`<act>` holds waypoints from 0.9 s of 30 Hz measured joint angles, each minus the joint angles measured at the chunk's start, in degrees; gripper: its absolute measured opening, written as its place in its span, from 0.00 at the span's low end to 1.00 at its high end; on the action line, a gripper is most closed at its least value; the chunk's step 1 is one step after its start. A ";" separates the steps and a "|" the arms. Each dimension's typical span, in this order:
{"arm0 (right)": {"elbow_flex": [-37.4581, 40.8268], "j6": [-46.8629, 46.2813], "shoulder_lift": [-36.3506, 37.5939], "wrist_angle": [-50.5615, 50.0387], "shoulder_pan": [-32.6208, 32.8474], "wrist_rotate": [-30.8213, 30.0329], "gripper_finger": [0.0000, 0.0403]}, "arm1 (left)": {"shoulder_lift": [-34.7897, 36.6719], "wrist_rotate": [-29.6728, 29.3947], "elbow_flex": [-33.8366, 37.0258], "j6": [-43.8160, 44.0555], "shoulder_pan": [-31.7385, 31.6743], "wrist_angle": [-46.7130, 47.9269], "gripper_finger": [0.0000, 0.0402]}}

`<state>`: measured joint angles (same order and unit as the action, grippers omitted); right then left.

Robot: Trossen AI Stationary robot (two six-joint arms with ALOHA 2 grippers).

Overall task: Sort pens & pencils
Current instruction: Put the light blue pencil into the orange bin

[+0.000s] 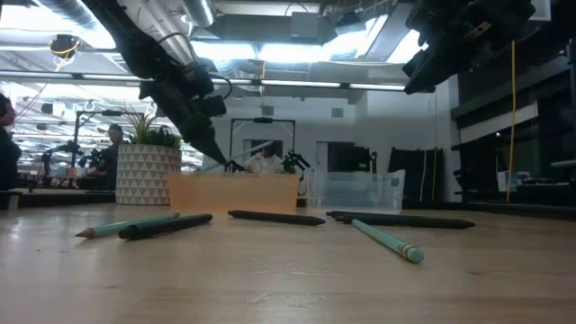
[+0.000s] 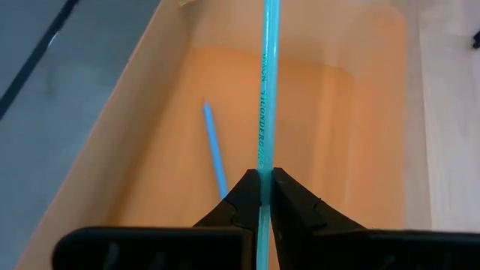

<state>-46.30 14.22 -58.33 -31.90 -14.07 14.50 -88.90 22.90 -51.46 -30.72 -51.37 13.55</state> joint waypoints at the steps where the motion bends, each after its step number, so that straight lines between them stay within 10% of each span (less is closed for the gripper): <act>1: 0.00 0.00 0.00 0.00 0.00 0.00 0.10 | -0.69 0.00 -1.09 0.00 0.02 0.86 0.04; 11: 0.00 0.02 -0.01 -0.05 -0.02 0.00 0.10 | -10.91 -11.55 -13.18 -1.71 4.36 18.16 0.04; 27: 0.00 -0.04 0.00 -0.35 0.00 0.01 0.10 | -16.83 -12.33 -18.92 -1.39 5.46 23.20 0.04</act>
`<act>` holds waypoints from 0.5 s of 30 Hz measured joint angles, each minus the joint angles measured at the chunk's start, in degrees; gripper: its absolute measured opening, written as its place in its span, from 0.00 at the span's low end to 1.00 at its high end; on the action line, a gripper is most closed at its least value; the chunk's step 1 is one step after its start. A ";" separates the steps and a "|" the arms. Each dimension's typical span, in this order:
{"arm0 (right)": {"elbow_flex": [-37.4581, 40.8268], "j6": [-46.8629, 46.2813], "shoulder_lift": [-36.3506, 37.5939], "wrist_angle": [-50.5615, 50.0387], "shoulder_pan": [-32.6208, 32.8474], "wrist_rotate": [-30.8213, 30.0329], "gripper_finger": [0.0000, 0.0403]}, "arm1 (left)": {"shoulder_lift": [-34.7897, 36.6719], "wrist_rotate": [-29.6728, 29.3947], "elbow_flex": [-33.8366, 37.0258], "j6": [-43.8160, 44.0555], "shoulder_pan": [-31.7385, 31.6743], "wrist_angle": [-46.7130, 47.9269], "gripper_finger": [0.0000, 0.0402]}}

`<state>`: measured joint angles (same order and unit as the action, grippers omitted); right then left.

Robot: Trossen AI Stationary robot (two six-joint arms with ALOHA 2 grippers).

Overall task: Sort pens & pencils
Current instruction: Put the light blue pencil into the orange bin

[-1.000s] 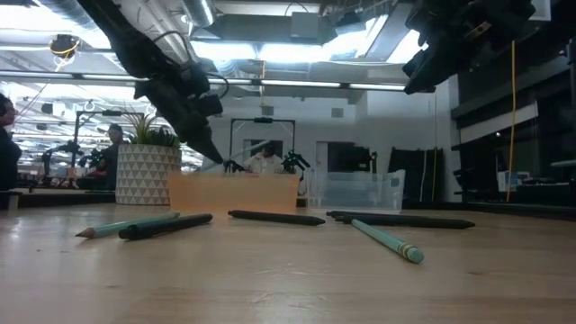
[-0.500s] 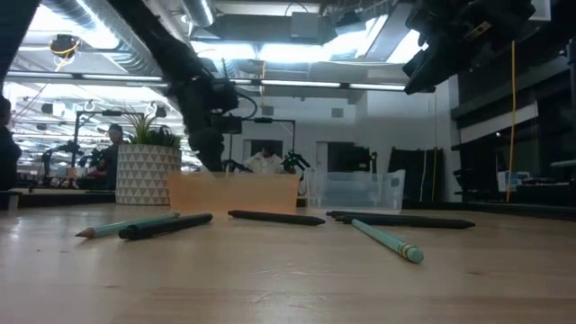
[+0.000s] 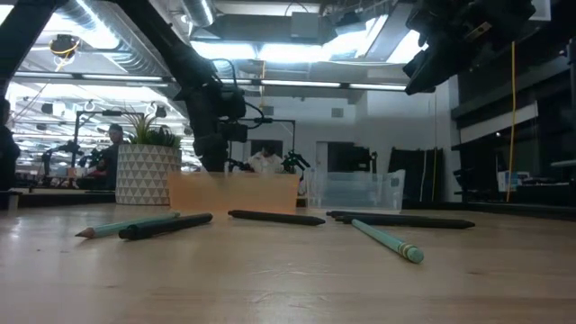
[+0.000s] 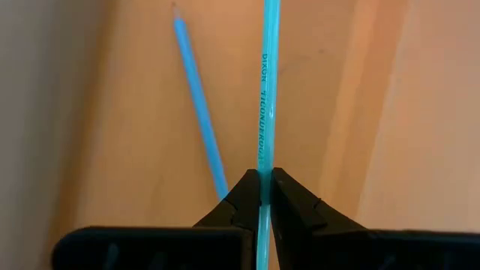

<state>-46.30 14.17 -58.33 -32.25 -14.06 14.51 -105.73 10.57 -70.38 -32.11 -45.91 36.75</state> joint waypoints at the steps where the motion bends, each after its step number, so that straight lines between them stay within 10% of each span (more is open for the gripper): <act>1: 0.00 0.01 0.00 0.00 0.00 0.01 0.10 | 0.00 0.01 -0.01 0.02 -0.01 -0.13 0.04; 15: 0.00 -0.12 -0.01 -0.04 0.00 0.01 0.10 | 0.00 -2.58 -0.01 1.69 1.87 -1.86 0.19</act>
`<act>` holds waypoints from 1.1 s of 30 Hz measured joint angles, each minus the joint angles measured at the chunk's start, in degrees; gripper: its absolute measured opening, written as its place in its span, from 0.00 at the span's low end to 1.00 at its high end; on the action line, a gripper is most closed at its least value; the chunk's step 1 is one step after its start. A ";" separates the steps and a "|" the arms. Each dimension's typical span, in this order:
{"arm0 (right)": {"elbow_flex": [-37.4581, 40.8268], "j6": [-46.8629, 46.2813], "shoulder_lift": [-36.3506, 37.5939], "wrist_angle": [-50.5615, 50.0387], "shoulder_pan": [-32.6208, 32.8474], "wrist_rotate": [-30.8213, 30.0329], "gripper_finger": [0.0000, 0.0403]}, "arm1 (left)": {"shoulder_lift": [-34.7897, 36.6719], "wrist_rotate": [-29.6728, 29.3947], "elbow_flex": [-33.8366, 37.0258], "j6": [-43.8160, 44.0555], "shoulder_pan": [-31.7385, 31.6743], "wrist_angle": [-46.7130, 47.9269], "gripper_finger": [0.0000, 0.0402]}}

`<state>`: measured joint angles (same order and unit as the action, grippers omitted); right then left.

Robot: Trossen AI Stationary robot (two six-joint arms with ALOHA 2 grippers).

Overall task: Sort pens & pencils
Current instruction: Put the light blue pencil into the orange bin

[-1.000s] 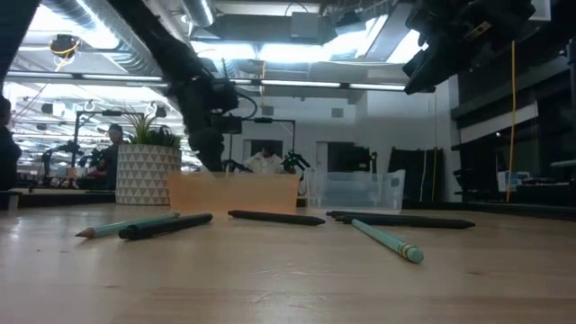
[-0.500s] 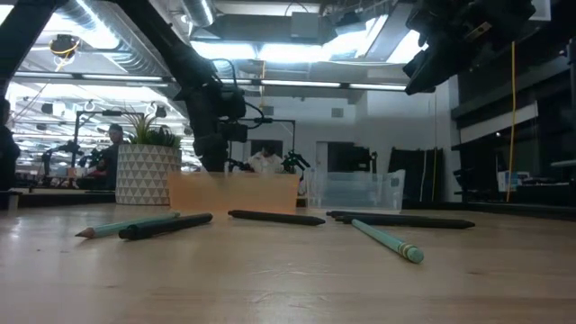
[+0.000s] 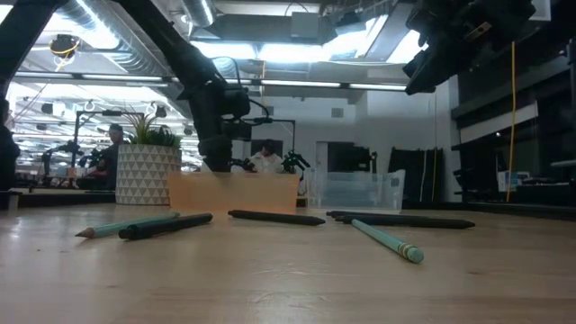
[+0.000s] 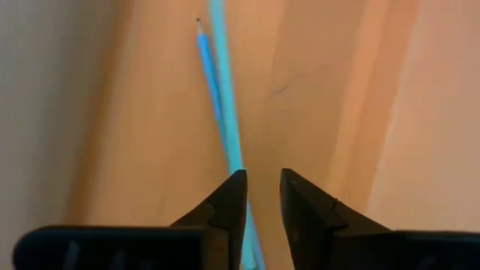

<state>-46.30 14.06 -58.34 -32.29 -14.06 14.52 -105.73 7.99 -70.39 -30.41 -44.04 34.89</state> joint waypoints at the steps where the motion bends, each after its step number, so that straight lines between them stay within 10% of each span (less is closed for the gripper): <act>1: 0.00 0.01 0.00 0.00 0.00 0.00 0.10 | 0.00 0.00 0.00 -0.02 0.09 -0.02 0.20; 33: 0.00 0.16 0.01 0.27 0.00 0.00 0.10 | 12.69 0.28 0.02 5.78 5.97 7.91 0.20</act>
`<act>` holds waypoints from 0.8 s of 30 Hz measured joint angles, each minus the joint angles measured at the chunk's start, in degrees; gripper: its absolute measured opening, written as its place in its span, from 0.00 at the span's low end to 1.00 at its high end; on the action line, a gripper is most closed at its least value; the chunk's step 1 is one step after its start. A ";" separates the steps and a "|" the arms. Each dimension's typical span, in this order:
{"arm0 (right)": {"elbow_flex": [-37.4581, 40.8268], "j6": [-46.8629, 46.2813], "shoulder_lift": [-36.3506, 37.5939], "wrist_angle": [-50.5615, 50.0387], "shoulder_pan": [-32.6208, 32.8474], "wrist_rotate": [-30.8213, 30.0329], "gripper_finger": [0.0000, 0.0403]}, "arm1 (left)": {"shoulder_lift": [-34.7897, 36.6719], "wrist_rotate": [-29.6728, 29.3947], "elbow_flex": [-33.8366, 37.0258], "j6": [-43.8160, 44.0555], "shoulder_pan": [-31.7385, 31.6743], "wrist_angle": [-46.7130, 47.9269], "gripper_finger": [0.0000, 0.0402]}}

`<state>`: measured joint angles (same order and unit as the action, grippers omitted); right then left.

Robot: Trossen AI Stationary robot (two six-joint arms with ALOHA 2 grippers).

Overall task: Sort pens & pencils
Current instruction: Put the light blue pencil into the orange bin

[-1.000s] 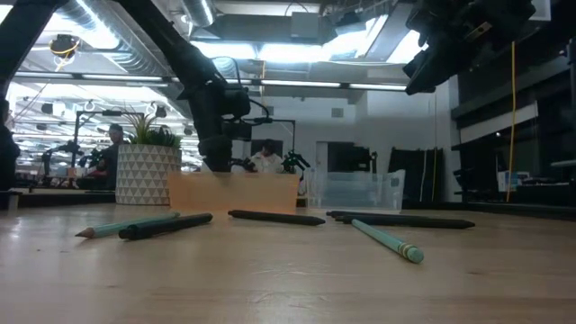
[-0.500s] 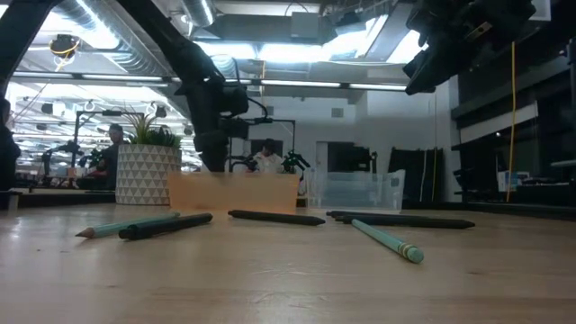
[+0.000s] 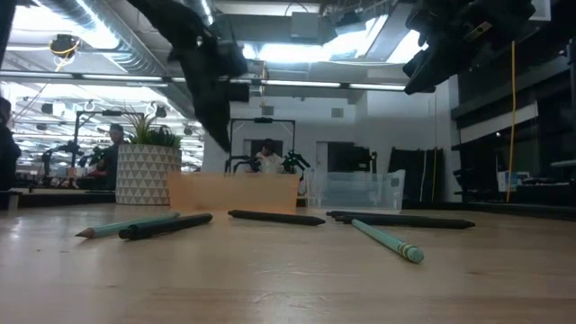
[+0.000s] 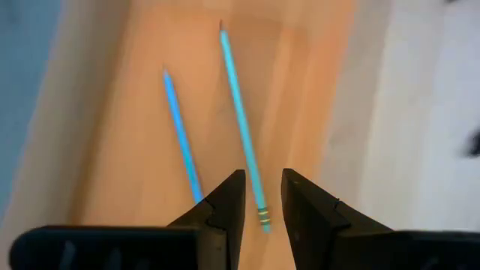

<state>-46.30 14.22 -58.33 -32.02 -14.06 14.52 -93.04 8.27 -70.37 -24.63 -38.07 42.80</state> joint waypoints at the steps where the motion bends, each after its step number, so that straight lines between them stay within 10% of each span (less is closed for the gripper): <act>1: 0.00 0.00 0.00 0.01 0.00 0.00 0.10 | 1.46 0.00 0.00 0.97 0.46 0.47 0.20; 15: 0.02 -0.01 0.00 0.05 0.02 0.00 0.10 | 12.92 -0.58 -0.02 22.13 15.11 4.76 0.20; 24: 0.04 0.02 0.00 0.04 0.02 0.00 0.10 | 12.75 -11.52 0.04 26.99 28.54 5.91 0.20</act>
<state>-46.26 14.24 -58.33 -31.98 -14.04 14.52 -80.29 -3.25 -70.33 2.36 -9.53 48.72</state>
